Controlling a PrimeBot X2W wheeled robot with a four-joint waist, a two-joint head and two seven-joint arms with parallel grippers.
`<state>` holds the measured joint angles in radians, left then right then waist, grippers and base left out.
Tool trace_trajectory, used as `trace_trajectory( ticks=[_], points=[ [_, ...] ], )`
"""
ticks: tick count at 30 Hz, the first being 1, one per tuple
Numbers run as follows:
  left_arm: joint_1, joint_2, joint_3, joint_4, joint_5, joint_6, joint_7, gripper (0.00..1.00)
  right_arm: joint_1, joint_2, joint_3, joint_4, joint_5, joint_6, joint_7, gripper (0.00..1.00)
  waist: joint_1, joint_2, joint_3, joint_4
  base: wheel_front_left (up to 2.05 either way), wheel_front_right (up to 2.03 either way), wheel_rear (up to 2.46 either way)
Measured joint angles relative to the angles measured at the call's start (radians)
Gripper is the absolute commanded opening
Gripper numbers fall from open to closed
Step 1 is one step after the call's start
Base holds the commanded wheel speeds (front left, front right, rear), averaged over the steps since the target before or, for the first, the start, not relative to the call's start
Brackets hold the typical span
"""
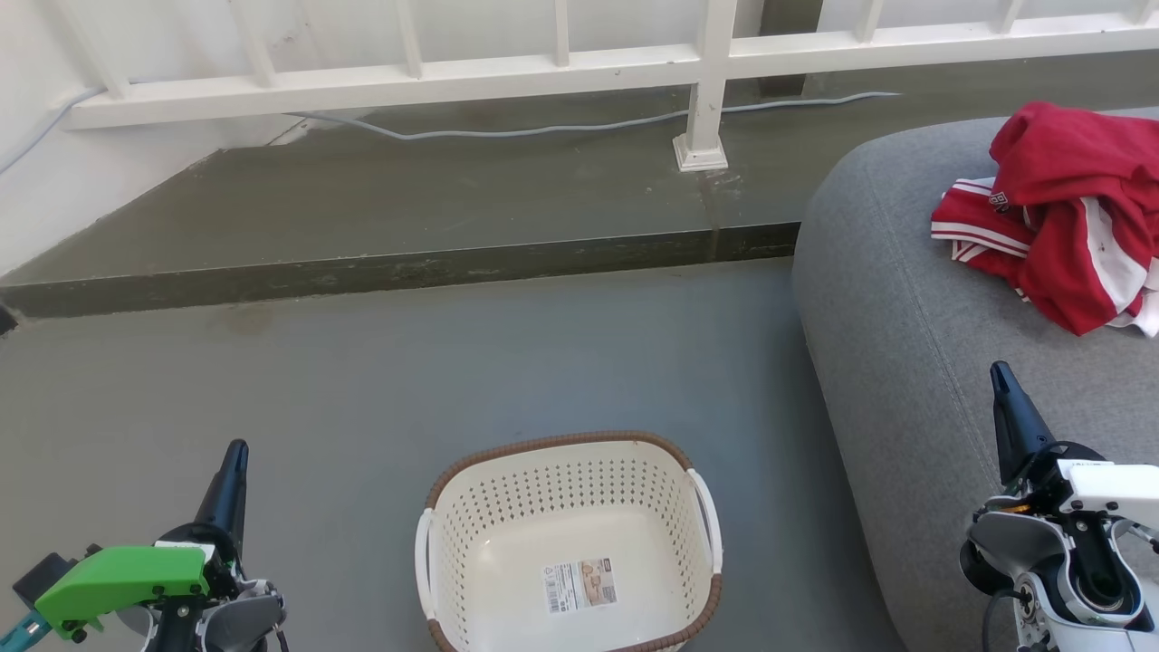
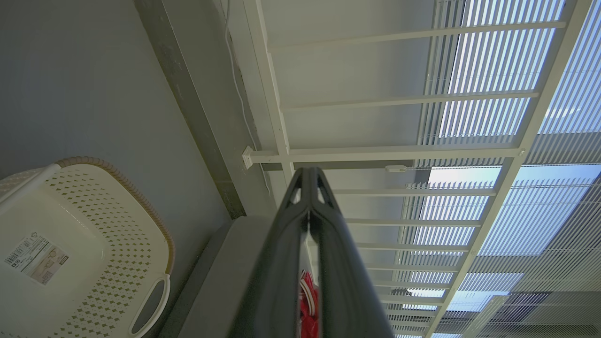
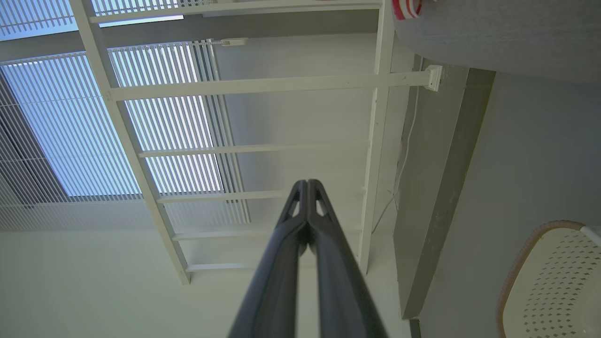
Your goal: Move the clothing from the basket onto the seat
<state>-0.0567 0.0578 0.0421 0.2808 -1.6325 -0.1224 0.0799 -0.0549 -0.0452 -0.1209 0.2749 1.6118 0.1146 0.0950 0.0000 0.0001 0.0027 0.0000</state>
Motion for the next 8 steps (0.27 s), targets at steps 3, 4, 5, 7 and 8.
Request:
trace_trajectory(
  ticks=[3,4,5,7,8],
  points=[
    [0.000,0.000,0.000,0.000,0.000,0.000,0.000,0.00,0.000,0.000,0.000,0.000,0.000,0.000,0.000,0.00,0.0000,0.0000,0.000,0.000,0.00,0.00,0.00],
    [0.000,0.000,0.000,0.000,0.000,0.000,0.000,0.00,0.000,0.000,0.000,0.000,0.000,0.000,0.000,0.00,0.0000,0.0000,0.000,0.000,0.00,0.00,0.00],
    [0.000,0.000,0.000,0.000,0.000,0.000,0.000,0.00,0.000,0.000,0.000,0.000,0.000,0.000,0.000,0.00,0.0000,0.0000,0.000,0.000,0.00,0.00,0.00],
    [0.000,0.000,0.000,0.000,0.000,0.000,0.000,0.00,0.000,0.000,0.000,0.000,0.000,0.000,0.000,0.00,0.0000,0.0000,0.000,0.000,0.00,0.00,0.00],
    [0.000,0.000,0.000,0.000,0.000,0.000,0.000,0.00,0.000,0.000,0.000,0.000,0.000,0.000,0.000,0.00,0.0000,0.0000,0.000,0.000,0.00,0.00,0.00]
  ],
)
